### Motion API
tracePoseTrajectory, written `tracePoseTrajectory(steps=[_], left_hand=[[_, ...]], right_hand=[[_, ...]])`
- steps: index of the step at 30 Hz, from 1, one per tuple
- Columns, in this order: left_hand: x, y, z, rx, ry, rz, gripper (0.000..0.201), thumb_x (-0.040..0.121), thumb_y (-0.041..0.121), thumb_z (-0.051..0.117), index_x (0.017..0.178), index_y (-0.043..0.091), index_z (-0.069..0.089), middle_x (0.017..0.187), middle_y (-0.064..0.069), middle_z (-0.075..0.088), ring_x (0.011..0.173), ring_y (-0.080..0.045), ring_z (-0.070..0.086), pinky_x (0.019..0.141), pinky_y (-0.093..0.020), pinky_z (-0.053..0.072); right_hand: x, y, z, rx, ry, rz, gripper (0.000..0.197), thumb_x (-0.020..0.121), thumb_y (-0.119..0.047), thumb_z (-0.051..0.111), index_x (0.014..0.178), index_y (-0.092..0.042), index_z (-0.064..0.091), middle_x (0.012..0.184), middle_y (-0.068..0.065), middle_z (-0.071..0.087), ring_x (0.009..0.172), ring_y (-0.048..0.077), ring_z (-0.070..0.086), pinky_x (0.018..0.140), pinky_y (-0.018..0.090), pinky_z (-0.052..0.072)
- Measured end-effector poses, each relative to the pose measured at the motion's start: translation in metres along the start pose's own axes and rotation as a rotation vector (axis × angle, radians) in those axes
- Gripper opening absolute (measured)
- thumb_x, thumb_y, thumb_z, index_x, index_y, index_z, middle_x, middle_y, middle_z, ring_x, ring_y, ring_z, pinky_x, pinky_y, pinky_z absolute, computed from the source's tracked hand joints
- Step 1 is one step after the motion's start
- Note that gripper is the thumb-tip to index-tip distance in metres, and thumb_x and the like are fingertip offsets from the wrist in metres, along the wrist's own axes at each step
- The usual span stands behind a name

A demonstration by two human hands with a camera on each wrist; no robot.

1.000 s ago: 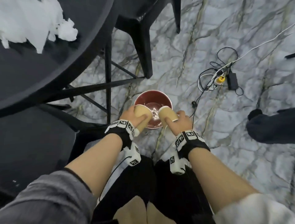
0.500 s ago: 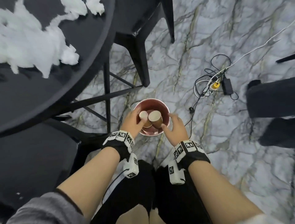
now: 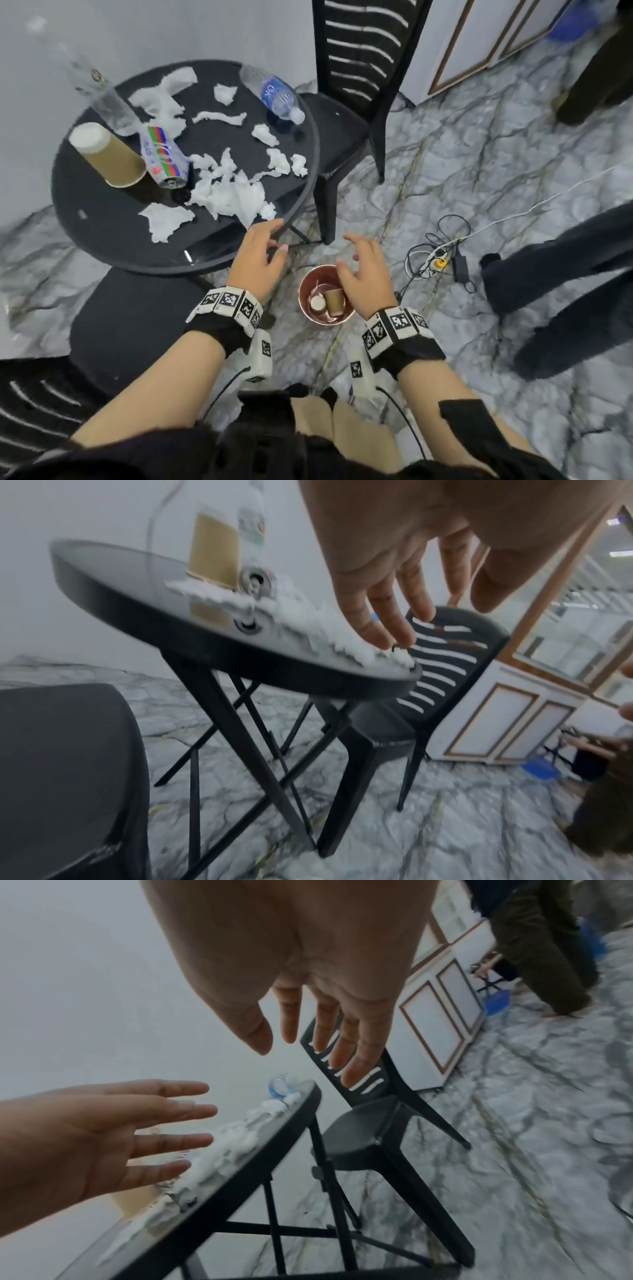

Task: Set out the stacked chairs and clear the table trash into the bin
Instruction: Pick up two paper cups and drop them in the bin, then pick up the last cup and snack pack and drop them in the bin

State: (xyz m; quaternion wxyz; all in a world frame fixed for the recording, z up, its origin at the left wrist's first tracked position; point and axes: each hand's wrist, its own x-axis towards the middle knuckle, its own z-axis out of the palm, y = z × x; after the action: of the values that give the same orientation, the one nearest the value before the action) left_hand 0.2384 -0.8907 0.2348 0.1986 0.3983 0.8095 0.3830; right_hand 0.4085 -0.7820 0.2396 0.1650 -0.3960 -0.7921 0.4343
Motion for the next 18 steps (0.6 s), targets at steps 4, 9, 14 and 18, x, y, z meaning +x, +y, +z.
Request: tracePoseTrajectory(steps=[4, 9, 14, 18], left_hand=[[-0.003, 0.011, -0.048, 0.020, 0.163, 0.008, 0.043, 0.090, 0.014, 0.056, 0.131, 0.020, 0.045, 0.123, -0.003, 0.047, 0.099, -0.014, 0.052, 0.089, -0.032, 0.048], [-0.008, 0.004, -0.104, 0.094, 0.338, 0.028, 0.044, 0.090, 0.017, 0.057, 0.132, 0.017, 0.044, 0.128, -0.006, 0.047, 0.115, -0.023, 0.050, 0.099, -0.042, 0.043], [0.005, -0.022, -0.151, 0.089, 0.490, -0.066, 0.047, 0.088, 0.022, 0.060, 0.132, 0.018, 0.045, 0.131, -0.008, 0.045, 0.121, -0.025, 0.045, 0.105, -0.046, 0.038], [0.026, -0.042, -0.181, 0.099, 0.572, -0.120, 0.048, 0.087, 0.020, 0.062, 0.132, 0.014, 0.046, 0.134, -0.011, 0.044, 0.126, -0.024, 0.039, 0.109, -0.037, 0.031]], right_hand=[[0.020, -0.046, -0.011, -0.028, -0.028, -0.145, 0.041, 0.092, -0.019, 0.053, 0.132, -0.021, 0.045, 0.127, -0.001, 0.042, 0.106, 0.009, 0.048, 0.099, 0.035, 0.044], [0.045, -0.091, -0.002, -0.078, -0.061, -0.254, 0.042, 0.092, -0.021, 0.053, 0.133, -0.022, 0.044, 0.132, 0.003, 0.044, 0.114, 0.011, 0.048, 0.103, 0.032, 0.041], [0.075, -0.134, 0.022, -0.116, -0.117, -0.314, 0.041, 0.092, -0.021, 0.052, 0.133, -0.021, 0.045, 0.132, 0.003, 0.044, 0.117, 0.017, 0.047, 0.100, 0.025, 0.035], [0.108, -0.163, 0.058, -0.164, -0.150, -0.379, 0.042, 0.092, -0.022, 0.052, 0.133, -0.020, 0.044, 0.131, 0.005, 0.045, 0.118, 0.018, 0.046, 0.101, 0.027, 0.035]])
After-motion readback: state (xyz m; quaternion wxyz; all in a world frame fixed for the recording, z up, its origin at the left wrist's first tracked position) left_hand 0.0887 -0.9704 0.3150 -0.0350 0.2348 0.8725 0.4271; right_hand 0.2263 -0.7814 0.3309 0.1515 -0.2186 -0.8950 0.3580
